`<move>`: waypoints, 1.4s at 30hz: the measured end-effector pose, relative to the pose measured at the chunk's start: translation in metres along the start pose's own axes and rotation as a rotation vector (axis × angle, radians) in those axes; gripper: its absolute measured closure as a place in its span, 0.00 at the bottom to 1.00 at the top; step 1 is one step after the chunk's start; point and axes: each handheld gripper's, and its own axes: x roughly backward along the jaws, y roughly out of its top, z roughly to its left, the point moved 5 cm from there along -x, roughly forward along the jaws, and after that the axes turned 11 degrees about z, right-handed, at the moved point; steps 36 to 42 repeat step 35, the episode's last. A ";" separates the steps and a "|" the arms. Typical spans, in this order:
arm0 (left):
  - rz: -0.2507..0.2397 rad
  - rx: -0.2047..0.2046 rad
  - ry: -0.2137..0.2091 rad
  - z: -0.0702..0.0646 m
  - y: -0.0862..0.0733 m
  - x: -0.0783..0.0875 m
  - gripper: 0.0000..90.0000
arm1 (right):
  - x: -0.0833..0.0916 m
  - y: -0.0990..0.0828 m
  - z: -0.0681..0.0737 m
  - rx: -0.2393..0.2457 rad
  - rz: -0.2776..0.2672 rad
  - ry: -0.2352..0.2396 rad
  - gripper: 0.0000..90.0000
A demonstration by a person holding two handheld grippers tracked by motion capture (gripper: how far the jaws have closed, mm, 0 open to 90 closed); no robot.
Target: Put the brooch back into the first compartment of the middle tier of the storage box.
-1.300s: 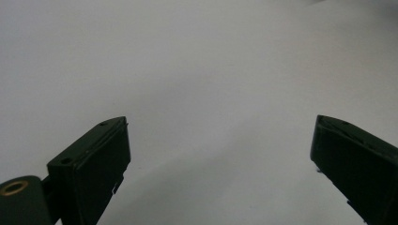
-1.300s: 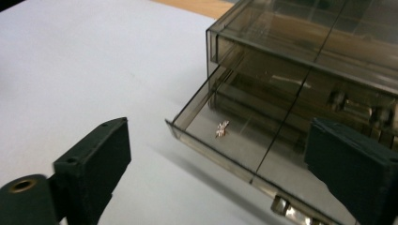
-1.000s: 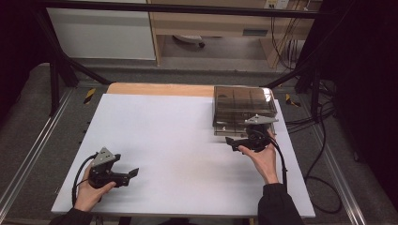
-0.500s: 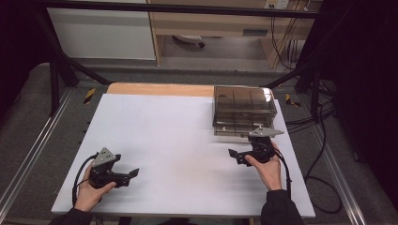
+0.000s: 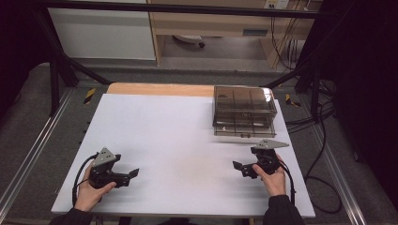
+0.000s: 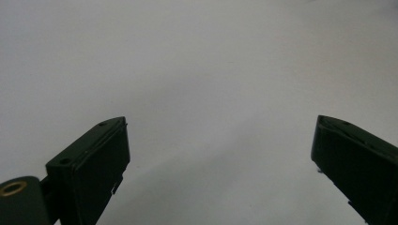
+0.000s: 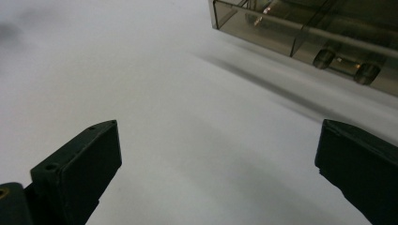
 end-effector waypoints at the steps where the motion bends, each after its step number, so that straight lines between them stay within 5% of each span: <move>1: 0.001 -0.002 0.000 0.000 0.000 0.000 0.05 | 0.000 -0.003 0.000 0.001 0.002 0.000 0.01; 23: 0.013 -0.015 -0.008 -0.003 -0.001 -0.002 0.05 | 0.007 -0.040 -0.013 -0.013 0.005 0.022 0.02; 42: 0.021 -0.020 -0.010 -0.004 -0.001 -0.003 0.05 | 0.007 -0.043 -0.013 -0.008 0.006 0.020 0.02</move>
